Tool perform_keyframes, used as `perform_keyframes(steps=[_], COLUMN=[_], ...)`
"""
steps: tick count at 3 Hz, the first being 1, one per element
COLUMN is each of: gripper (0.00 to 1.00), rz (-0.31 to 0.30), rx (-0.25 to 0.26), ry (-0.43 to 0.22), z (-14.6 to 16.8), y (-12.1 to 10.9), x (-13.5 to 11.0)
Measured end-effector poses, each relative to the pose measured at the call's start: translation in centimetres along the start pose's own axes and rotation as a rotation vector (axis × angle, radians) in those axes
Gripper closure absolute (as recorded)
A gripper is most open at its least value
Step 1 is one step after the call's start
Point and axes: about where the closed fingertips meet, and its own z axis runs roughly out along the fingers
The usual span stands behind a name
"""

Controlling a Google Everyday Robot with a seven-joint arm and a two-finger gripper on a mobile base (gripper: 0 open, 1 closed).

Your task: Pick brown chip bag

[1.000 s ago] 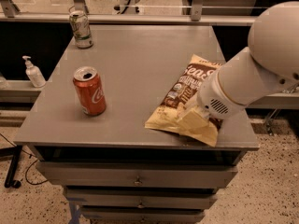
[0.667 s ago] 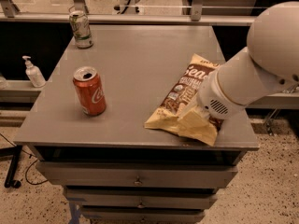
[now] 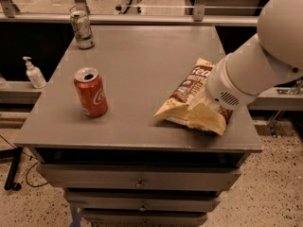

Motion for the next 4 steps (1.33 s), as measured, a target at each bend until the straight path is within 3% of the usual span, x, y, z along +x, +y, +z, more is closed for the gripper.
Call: perform_keyframes(steps=[2, 4], gripper=[1.0, 1.0], rz=[-0.278, -0.489], rx=[0.166, 0.323], ry=[0.04, 0.026], z=[-6.1, -13.6], y=[-4.7, -6.3], x=[-3.1, -7.2])
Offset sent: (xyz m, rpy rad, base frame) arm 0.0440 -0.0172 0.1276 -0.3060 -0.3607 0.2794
